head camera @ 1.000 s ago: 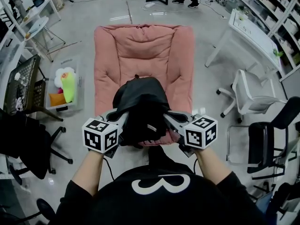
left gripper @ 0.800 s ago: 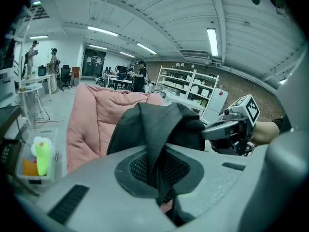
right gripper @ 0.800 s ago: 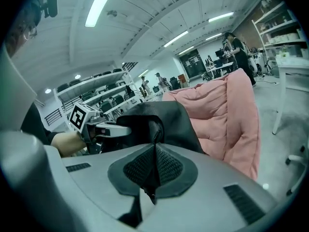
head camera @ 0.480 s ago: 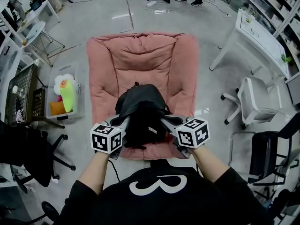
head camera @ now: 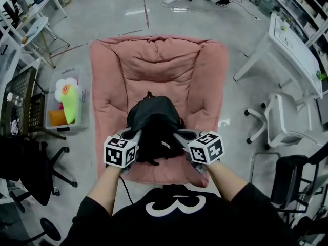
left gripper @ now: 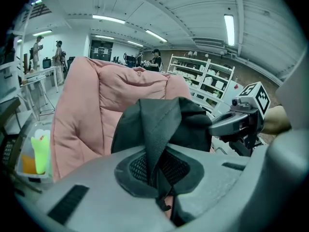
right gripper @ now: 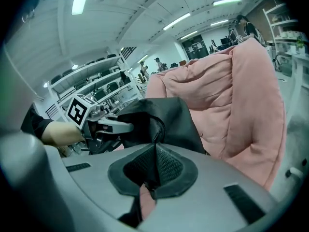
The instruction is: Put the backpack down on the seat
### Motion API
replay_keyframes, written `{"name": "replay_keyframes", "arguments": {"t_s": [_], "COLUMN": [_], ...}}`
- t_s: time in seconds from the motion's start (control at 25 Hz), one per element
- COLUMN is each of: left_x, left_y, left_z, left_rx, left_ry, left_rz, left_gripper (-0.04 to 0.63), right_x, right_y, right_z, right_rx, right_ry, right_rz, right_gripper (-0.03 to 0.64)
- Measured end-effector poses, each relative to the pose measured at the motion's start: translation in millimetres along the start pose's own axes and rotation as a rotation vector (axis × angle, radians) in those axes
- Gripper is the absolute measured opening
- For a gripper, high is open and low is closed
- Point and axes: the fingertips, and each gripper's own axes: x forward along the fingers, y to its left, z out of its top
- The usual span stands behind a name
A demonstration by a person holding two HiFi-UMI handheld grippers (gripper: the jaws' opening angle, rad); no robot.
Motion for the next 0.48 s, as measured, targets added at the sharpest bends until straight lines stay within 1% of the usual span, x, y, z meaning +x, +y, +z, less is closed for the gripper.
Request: {"name": "replay_keyframes", "arguments": {"t_s": [0.16,0.28,0.4,0.48], "left_x": [15.7,24.1,30.6,33.8], "left_y": [18.4,28.2,34.5,36.4], "left_z": [-0.5,-0.6,-0.9,-1.1], "left_rx": [-0.005,0.019,0.036,0.035], "left_ry": [0.018,0.011,0.009,0.003], "left_rz": [0.020,0.052,0.063,0.064], "left_gripper": [0.018,0.021,0.021,0.021], "right_x": [20.0,32.8,41.8,43.9], "right_y": [-11.1,-17.4,-24.9,-29.9], "right_z": [4.2,6.7,7.3,6.4], "right_rx": [-0.052,-0.079,-0.078,-0.048], "right_ry": [0.003,0.015,0.017,0.007], "right_rz": [-0.024,-0.037,-0.050,-0.055], "right_gripper": [0.014,0.014,0.014,0.014]}}
